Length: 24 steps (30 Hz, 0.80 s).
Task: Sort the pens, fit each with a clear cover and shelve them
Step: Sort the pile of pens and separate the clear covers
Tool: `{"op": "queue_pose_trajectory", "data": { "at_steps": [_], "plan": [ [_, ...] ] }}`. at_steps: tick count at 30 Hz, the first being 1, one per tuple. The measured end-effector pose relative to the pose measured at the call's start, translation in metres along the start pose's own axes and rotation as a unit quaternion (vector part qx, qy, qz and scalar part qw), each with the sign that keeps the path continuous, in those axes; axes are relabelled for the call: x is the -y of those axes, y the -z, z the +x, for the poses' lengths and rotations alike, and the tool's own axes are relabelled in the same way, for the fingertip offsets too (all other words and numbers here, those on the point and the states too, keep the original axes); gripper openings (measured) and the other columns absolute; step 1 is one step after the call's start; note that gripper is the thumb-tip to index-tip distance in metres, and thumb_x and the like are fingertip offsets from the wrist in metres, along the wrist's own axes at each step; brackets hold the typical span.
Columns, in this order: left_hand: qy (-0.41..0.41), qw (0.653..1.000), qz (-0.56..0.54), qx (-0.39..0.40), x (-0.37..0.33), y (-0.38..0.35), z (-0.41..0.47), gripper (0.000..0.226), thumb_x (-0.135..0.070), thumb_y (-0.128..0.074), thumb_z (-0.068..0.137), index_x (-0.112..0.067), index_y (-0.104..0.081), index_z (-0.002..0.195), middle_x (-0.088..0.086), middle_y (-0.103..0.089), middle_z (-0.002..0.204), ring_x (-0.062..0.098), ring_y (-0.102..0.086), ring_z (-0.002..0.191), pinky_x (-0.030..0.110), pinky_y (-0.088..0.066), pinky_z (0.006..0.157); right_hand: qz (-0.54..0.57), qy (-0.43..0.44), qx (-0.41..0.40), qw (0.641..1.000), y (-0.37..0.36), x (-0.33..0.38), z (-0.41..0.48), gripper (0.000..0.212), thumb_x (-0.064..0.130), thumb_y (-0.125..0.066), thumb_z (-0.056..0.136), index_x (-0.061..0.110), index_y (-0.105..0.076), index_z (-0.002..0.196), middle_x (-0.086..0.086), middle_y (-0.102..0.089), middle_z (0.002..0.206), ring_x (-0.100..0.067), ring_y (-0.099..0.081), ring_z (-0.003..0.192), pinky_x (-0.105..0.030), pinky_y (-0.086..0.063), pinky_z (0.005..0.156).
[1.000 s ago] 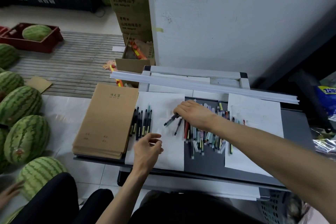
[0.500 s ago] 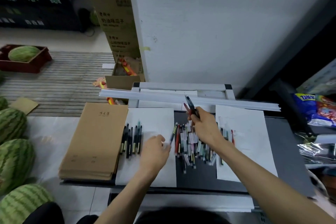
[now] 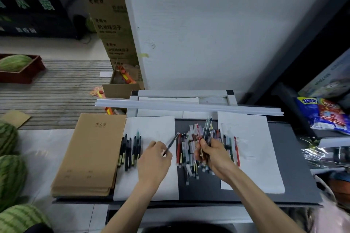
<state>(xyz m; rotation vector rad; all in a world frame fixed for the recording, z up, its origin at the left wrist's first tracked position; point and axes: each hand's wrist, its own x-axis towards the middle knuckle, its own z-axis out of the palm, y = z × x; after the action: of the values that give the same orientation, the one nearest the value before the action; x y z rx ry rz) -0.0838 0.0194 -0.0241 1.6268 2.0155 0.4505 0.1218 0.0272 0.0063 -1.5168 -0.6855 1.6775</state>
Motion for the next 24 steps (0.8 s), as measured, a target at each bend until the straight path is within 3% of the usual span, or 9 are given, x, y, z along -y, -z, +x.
{"op": "queue_pose_trajectory", "data": {
  "at_steps": [4, 8, 10, 13, 16, 19, 21, 24],
  "plan": [
    [0.012, 0.989, -0.134, -0.063, 0.003, 0.004, -0.002, 0.002, -0.036, -0.068, 0.093, -0.037, -0.066, 0.093, -0.023, -0.064, 0.098, 0.004, -0.063, 0.075, 0.032, -0.053, 0.072, 0.019, -0.019, 0.028, 0.999, 0.001, -0.010, -0.009, 0.020, 0.015, -0.045, 0.109, 0.000, -0.058, 0.104, -0.011, -0.066, 0.081, -0.023, -0.066, 0.076, -0.037, -0.059, 0.077],
    [0.081, 0.940, -0.321, -0.084, -0.002, 0.009, 0.005, 0.001, -0.028, -0.072, 0.094, -0.028, -0.074, 0.094, -0.014, -0.074, 0.093, -0.004, -0.067, 0.085, 0.028, -0.055, 0.082, 0.096, -0.035, 0.035, 0.994, -0.001, -0.017, -0.012, 0.025, 0.007, -0.045, 0.109, -0.003, -0.059, 0.127, -0.010, -0.062, 0.082, -0.026, -0.066, 0.076, -0.039, -0.059, 0.074],
    [0.083, 0.912, -0.398, -0.059, -0.001, 0.010, 0.010, 0.008, -0.027, -0.073, 0.096, -0.020, -0.076, 0.097, -0.006, -0.077, 0.095, 0.004, -0.071, 0.094, 0.031, -0.056, 0.090, 0.123, -0.041, 0.027, 0.991, -0.003, -0.016, -0.015, 0.025, 0.005, -0.044, 0.109, -0.005, -0.060, 0.125, -0.012, -0.065, 0.084, -0.029, -0.068, 0.077, -0.040, -0.061, 0.075],
    [0.123, 0.817, -0.564, -0.017, -0.006, 0.012, 0.015, 0.022, -0.023, -0.069, 0.100, -0.001, -0.067, 0.106, 0.010, -0.078, 0.107, 0.023, -0.073, 0.109, 0.041, -0.055, 0.097, 0.139, -0.056, 0.013, 0.989, -0.004, -0.019, -0.019, 0.024, 0.003, -0.042, 0.108, -0.006, -0.059, 0.124, -0.016, -0.068, 0.086, -0.032, -0.070, 0.079, -0.043, -0.061, 0.078],
    [0.142, 0.712, -0.687, 0.032, -0.012, 0.018, 0.018, 0.017, -0.021, -0.059, 0.105, -0.006, -0.057, 0.112, 0.024, -0.074, 0.114, 0.033, -0.072, 0.113, 0.048, -0.055, 0.100, 0.154, -0.073, 0.028, 0.985, -0.003, -0.022, -0.022, 0.027, 0.001, -0.044, 0.107, -0.002, -0.059, 0.129, -0.017, -0.067, 0.088, -0.034, -0.069, 0.082, -0.057, -0.056, 0.096],
    [0.169, 0.651, -0.737, 0.063, -0.013, 0.018, 0.023, 0.015, -0.023, -0.056, 0.107, -0.009, -0.056, 0.101, 0.021, -0.070, 0.094, 0.036, -0.073, 0.097, 0.050, -0.059, 0.093, 0.171, -0.082, 0.051, 0.981, 0.000, -0.022, -0.024, 0.027, -0.005, -0.046, 0.104, -0.006, -0.060, 0.127, -0.018, -0.067, 0.091, -0.035, -0.069, 0.086, -0.062, -0.048, 0.107],
    [0.197, 0.668, -0.715, 0.065, -0.014, 0.014, 0.025, 0.015, -0.022, -0.056, 0.107, -0.010, -0.054, 0.099, 0.012, -0.062, 0.078, 0.030, -0.065, 0.073, 0.047, -0.061, 0.080, 0.178, -0.085, 0.062, 0.978, 0.001, -0.021, -0.025, 0.025, -0.007, -0.046, 0.103, -0.008, -0.062, 0.122, -0.018, -0.069, 0.093, -0.033, -0.069, 0.087, -0.056, -0.055, 0.100],
    [0.222, 0.770, -0.593, 0.079, -0.013, 0.000, 0.026, 0.012, -0.021, -0.055, 0.107, -0.010, -0.053, 0.106, 0.006, -0.053, 0.069, 0.019, -0.046, 0.053, 0.033, -0.046, 0.055, 0.213, -0.091, 0.061, 0.971, 0.002, -0.019, -0.024, 0.021, -0.002, -0.046, 0.105, -0.006, -0.061, 0.119, -0.015, -0.064, 0.087, -0.030, -0.064, 0.079, -0.045, -0.062, 0.076]
  ]
}}
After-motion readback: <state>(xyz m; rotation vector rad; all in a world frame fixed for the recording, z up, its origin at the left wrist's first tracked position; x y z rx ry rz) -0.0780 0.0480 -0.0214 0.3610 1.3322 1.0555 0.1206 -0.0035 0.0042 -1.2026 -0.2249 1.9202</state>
